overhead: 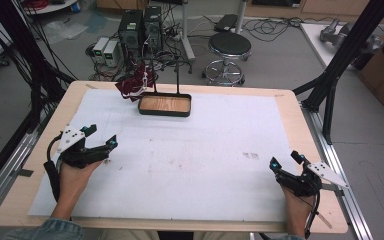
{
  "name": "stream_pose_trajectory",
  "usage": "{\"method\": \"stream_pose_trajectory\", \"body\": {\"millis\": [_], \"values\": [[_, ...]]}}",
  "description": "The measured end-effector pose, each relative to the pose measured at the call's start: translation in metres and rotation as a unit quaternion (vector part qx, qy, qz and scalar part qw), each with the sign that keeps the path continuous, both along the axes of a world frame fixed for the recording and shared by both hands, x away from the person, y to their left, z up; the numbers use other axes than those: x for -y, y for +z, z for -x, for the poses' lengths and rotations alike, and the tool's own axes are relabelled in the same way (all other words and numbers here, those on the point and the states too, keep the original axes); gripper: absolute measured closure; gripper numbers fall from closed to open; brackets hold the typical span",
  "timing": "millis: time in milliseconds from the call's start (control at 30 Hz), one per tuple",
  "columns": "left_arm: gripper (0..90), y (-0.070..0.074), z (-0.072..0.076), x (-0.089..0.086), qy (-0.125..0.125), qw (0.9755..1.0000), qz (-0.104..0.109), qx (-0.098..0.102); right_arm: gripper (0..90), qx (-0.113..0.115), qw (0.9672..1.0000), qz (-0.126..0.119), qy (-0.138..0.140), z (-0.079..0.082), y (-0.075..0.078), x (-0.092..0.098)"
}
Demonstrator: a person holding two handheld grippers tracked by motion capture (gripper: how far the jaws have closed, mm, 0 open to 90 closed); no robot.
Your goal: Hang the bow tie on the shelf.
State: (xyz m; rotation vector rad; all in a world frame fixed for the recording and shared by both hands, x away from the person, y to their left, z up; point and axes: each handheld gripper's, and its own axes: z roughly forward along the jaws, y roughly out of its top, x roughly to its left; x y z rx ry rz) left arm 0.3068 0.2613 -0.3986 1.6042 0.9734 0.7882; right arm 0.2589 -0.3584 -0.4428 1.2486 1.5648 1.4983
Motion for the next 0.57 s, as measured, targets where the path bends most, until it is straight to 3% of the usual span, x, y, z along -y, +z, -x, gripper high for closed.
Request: {"method": "stream_pose_trajectory", "body": {"millis": [200,567], "values": [[18.5,-0.0102,0.0034,0.0001,0.006,0.9999,-0.005,-0.011,11.2,0.000,1.0000,-0.003,-0.001,0.0000,0.0001,0.0000],[18.6,-0.0116,0.0062,0.0018,0.009,0.9999,-0.005,-0.009,11.2,0.000,1.0000,-0.001,-0.001,0.0001,0.0001,0.0000]]}}
